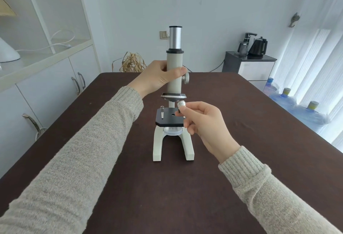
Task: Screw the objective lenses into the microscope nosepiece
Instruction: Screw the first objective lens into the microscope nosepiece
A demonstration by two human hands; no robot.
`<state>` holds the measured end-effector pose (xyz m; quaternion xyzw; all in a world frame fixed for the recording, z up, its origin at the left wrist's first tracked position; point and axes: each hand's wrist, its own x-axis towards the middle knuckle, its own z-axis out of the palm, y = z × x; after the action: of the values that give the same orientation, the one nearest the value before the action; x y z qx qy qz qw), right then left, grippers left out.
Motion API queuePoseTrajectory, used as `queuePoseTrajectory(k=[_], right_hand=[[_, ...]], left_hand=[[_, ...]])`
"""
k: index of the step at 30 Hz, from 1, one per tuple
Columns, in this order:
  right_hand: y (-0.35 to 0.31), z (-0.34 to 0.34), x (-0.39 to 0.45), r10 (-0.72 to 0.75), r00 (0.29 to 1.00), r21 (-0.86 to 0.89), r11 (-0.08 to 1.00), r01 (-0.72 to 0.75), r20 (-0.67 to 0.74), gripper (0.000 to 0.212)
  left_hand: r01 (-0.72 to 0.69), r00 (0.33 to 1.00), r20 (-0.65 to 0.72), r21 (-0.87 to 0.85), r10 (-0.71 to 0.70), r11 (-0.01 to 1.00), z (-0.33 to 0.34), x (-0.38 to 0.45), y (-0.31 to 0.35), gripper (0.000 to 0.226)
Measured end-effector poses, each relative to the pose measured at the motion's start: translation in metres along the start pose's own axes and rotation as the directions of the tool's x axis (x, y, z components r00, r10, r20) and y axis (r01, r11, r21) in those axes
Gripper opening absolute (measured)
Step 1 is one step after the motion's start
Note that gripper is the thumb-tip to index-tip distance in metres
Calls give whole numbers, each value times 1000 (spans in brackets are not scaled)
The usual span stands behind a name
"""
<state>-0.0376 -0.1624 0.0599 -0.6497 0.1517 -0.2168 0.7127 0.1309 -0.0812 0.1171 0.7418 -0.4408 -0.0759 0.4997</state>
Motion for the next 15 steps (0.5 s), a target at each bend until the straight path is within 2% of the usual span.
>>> queuePoseTrajectory(k=[3,10,15], right_hand=[[-1,1,1,-12,1000,15,1000,12,5,15],[1,2,2,-21,1000,2,1000,21,-21,15],[2,2,2,-21,999,0,1000,21,-33,14]], left_hand=[[1,1000,-8,-1,-1,1000,0,0,0,52],[-1,1000,-21,0,1,1000,1,1,0,70],[9,1000,-18,-9,-9,1000,1,1,-1,53]])
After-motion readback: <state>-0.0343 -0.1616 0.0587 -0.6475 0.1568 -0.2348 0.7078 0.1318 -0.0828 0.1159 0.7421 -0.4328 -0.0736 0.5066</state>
